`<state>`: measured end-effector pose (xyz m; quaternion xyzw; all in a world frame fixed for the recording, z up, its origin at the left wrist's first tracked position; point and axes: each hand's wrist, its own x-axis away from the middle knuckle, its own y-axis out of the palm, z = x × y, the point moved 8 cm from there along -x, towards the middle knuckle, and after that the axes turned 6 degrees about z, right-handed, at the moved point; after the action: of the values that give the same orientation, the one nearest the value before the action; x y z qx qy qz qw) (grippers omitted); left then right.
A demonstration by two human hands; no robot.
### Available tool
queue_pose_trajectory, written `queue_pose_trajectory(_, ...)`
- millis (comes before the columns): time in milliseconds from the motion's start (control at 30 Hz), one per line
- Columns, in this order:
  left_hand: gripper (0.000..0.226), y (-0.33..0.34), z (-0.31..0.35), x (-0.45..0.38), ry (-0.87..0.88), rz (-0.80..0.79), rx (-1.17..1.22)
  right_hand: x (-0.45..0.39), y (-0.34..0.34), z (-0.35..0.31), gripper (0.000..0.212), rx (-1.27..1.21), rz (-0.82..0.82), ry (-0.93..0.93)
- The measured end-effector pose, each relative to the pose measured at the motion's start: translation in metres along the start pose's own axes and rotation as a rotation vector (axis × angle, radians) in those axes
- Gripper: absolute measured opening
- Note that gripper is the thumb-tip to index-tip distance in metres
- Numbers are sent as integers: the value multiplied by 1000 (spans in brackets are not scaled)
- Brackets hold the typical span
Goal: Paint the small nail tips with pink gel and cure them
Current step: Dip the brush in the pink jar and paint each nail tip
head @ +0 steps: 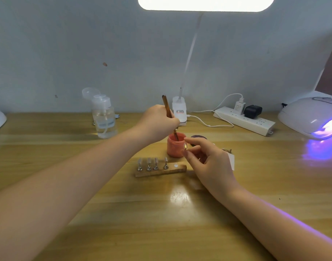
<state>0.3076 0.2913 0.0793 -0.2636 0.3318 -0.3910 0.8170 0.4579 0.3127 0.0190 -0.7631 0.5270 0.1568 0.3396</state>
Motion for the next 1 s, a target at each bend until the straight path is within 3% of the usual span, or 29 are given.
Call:
queue_pose_trajectory(133,21,7,-5,-2,-27,-71,8,-1,-1,1,24,43,10,-15)
queue_pose_trajectory(267,18,-1,-9,-4,-38,-32,53,-2,-3,-2,9,71,24,-41)
queue_pose_trajectory(400,16,7,-16,-3,-81,-112,44,-2,-4,-4,10,49,38,-42)
queue_pose_trajectory(533,19,-1,-15,-5,-79,-25,128,-2,-4,-2,11,64,50,-31)
queue_pose_trajectory(667,17,5,-20,-1,-102,-116,91,-3,-5,1,11,99,54,-16)
queue_pose_trajectory(767,20,-7,-22,-4,-108,-7,186,-2,-6,1,13,100,49,1)
queue_pose_trajectory(867,16,-21,-38,-6,-221,105,351,-2,-6,1,13,90,56,22)
queue_pose_trajectory(1000,20,-26,-63,0,-359,141,493,-1,-6,-2,11,73,47,22)
